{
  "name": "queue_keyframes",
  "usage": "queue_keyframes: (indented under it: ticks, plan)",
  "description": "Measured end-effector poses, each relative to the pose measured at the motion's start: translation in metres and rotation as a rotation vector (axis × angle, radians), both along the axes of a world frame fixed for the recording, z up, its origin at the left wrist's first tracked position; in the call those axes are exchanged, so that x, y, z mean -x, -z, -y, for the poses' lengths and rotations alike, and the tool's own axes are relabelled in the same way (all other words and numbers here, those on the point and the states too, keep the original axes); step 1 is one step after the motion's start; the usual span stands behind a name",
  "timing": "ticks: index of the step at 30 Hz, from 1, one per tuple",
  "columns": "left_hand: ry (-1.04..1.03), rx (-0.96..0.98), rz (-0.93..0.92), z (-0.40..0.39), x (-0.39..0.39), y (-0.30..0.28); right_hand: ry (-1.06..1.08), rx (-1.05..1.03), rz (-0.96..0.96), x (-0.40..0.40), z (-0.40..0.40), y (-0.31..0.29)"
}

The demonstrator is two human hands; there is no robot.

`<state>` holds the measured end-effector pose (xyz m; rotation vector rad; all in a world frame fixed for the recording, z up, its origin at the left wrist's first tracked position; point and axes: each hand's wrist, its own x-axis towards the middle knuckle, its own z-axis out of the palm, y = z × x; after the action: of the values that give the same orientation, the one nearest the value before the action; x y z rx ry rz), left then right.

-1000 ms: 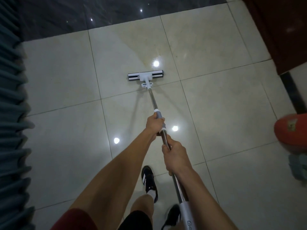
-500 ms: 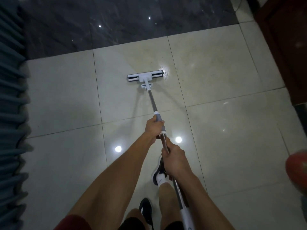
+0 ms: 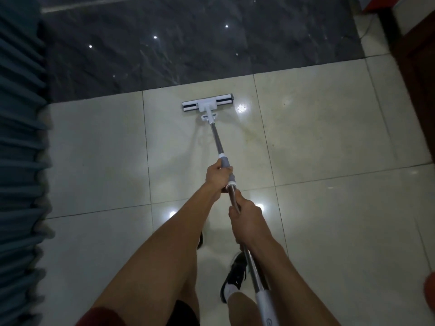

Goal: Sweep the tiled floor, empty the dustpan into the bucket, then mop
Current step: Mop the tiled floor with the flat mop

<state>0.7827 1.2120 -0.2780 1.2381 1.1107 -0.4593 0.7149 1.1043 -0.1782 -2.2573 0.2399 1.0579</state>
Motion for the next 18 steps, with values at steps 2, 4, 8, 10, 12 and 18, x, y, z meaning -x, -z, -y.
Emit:
queue_keyframes:
  ticks: [2, 4, 8, 10, 12, 18]
  plan:
    - [-0.005, 0.006, -0.002, -0.021, -0.03, -0.001, -0.006, 0.008, -0.001, -0.03, -0.021, 0.0]
    - [-0.001, 0.009, 0.004, -0.045, -0.061, 0.0, -0.007, -0.012, 0.006, -0.061, -0.045, -0.001]
    - [-0.001, 0.014, 0.015, -0.098, -0.126, 0.006, -0.028, -0.006, 0.029, -0.125, -0.1, 0.001]
    - [-0.006, 0.017, 0.006, -0.12, -0.153, 0.007, -0.003, -0.001, 0.017, -0.148, -0.12, 0.005]
    - [0.031, 0.024, -0.009, -0.132, -0.169, 0.007, -0.002, 0.022, 0.008, -0.161, -0.128, 0.007]
    - [0.042, 0.059, -0.02, -0.131, -0.166, 0.013, 0.007, 0.048, 0.022, -0.16, -0.128, -0.001]
